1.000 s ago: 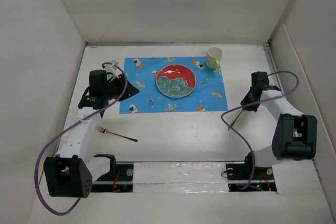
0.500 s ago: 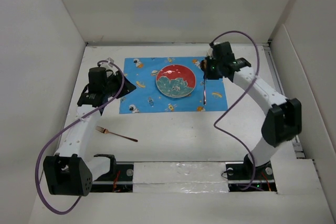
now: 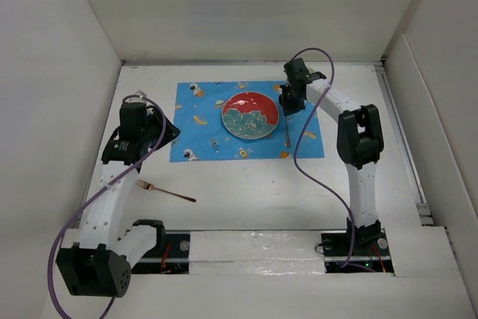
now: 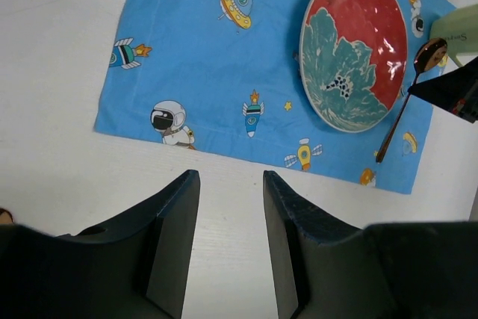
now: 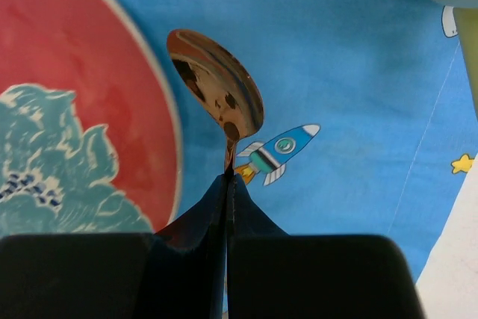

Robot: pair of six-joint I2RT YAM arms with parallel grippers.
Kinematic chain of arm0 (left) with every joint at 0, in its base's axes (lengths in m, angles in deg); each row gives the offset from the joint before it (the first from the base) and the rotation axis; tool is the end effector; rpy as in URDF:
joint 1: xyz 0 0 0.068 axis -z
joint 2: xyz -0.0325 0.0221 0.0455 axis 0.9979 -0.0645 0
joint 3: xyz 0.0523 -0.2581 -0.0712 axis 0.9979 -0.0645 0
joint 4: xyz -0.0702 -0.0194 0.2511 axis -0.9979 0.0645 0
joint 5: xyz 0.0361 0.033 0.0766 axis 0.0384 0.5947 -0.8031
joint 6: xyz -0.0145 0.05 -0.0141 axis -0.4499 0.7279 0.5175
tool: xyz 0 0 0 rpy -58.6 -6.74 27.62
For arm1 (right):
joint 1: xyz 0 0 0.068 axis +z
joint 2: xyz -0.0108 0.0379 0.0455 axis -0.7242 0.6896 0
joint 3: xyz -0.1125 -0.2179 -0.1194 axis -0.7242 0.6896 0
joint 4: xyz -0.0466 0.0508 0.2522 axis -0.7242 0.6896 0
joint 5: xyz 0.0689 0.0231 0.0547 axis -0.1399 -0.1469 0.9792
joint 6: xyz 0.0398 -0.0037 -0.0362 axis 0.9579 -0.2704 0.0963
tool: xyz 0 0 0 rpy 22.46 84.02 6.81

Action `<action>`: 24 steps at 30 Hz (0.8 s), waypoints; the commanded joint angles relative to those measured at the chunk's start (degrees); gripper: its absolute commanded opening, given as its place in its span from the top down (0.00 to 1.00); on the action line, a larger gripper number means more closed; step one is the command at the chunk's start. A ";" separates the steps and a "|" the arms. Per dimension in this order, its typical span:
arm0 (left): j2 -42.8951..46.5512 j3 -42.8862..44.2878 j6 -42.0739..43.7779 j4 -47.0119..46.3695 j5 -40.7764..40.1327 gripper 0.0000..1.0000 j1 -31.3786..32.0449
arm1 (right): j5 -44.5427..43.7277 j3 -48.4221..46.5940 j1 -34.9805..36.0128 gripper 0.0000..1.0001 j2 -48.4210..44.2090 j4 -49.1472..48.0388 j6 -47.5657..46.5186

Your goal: Set the dinner table for one person

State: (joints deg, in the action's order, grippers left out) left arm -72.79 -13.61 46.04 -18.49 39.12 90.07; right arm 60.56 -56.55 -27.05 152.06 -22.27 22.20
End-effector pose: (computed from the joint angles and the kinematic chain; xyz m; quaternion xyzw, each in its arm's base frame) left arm 0.2182 -0.0202 0.3181 -0.1704 0.8530 -0.2164 0.4434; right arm 0.4483 0.1567 0.2041 -0.0416 0.9684 0.0619 0.2381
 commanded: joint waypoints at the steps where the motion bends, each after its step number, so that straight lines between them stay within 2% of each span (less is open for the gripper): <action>1: 2.04 2.77 -0.70 3.71 -3.15 0.63 0.18 | -1.97 -3.35 -0.90 1.00 1.04 0.89 0.08; 9: 2.39 1.98 -1.15 3.45 -1.92 0.64 0.18 | -4.52 -3.62 -0.90 1.00 4.47 1.33 1.66; 12: 2.21 1.98 -0.88 3.18 -1.74 0.64 0.18 | -4.96 -2.92 -0.90 0.87 4.04 0.98 2.28; 13: 2.04 2.07 -0.88 3.10 -1.57 0.64 0.18 | -4.79 -2.83 -0.38 0.77 3.69 0.72 2.28; 16: 1.69 2.68 -0.44 2.57 -1.21 0.64 0.18 | -3.04 -3.00 0.15 0.67 1.06 0.62 1.76; 19: 0.99 4.96 0.26 2.39 -0.43 0.65 0.18 | -1.89 -2.74 0.68 0.62 -4.47 0.89 0.88; 22: 0.54 8.91 -0.79 1.52 1.15 0.69 0.18 | -2.41 1.63 3.49 0.63 -13.08 -1.82 -0.35; 24: 1.33 11.12 -2.54 -1.11 4.74 0.78 0.18 | 2.64 5.67 6.12 0.83 -17.48 -6.37 -1.14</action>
State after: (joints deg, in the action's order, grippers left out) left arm -72.85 -7.34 44.84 -15.23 39.71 90.07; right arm 58.46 -53.16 -24.84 145.13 -22.27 22.72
